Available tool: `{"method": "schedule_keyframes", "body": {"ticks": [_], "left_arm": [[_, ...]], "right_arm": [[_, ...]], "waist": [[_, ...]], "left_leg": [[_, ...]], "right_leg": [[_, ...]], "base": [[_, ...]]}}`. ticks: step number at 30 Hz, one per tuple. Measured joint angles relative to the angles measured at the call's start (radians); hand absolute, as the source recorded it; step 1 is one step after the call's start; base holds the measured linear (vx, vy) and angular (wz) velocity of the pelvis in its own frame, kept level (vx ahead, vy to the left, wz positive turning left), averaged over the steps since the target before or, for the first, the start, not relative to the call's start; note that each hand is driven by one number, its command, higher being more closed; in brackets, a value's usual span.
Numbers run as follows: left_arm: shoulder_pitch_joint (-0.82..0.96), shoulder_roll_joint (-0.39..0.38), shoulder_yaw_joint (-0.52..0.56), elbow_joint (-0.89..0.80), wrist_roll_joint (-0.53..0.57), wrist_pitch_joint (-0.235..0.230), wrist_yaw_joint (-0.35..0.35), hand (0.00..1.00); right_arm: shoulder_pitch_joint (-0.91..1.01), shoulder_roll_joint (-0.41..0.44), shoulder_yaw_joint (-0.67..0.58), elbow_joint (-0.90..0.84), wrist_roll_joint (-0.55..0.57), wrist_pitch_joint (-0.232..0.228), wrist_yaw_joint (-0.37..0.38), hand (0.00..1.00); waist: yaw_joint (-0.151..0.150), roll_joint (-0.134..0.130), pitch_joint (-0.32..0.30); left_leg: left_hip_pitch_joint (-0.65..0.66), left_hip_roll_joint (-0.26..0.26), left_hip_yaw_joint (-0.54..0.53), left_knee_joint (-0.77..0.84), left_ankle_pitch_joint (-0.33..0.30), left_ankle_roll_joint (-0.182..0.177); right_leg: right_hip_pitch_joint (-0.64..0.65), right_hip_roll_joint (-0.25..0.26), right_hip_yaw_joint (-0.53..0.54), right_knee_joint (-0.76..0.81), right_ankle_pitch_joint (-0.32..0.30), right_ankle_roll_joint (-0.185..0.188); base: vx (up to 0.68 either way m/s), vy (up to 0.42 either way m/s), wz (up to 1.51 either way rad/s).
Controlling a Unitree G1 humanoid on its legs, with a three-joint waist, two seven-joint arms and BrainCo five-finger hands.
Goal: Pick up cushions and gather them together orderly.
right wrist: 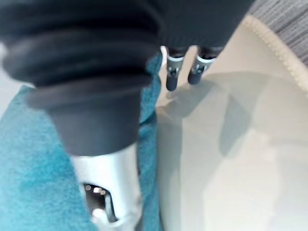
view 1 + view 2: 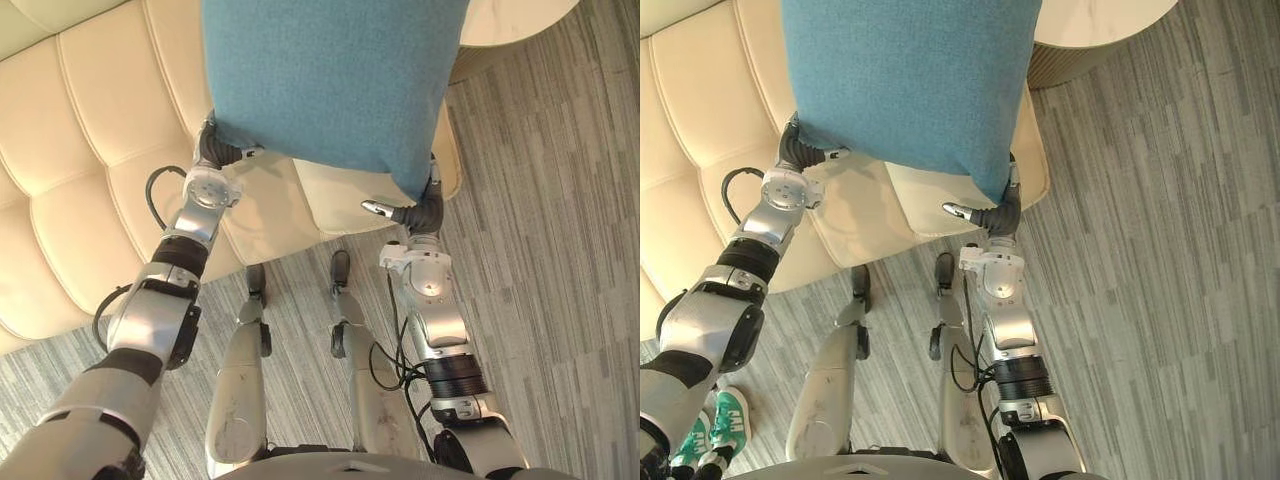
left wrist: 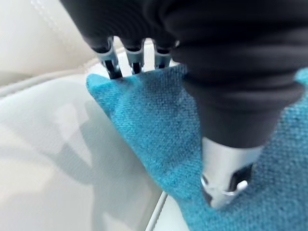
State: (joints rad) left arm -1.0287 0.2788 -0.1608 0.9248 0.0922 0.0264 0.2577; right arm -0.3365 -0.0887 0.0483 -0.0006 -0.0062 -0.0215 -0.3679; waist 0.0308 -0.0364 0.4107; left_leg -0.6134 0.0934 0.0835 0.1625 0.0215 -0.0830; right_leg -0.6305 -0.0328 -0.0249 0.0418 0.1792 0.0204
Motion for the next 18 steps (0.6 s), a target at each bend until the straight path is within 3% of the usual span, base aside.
{"method": "schedule_keyframes", "body": {"ticks": [10,18], "left_arm": [[-0.021,0.045,-0.047,-0.108,-0.173,-0.032,0.041,1.0],[0.18,0.046,-0.047,-0.363,-0.259,-0.069,0.043,1.0]], "right_arm": [[-0.041,-0.039,-0.015,-0.025,0.008,-0.003,-0.025,1.0],[-0.003,-0.046,-0.012,-0.02,0.041,-0.003,-0.01,1.0]], "waist": [[-0.007,-0.013,0.007],[-0.004,-0.014,0.007]], "left_leg": [[-0.007,-0.002,-0.014,-0.021,0.024,-0.005],[0.112,-0.004,0.007,-0.083,0.037,-0.008]], "right_leg": [[-0.009,-0.001,-0.012,0.0,0.0,0.0],[0.073,-0.001,0.009,0.0,-0.008,0.0]], "base": [[0.03,-0.031,0.05],[0.04,-0.038,-0.05]]}}
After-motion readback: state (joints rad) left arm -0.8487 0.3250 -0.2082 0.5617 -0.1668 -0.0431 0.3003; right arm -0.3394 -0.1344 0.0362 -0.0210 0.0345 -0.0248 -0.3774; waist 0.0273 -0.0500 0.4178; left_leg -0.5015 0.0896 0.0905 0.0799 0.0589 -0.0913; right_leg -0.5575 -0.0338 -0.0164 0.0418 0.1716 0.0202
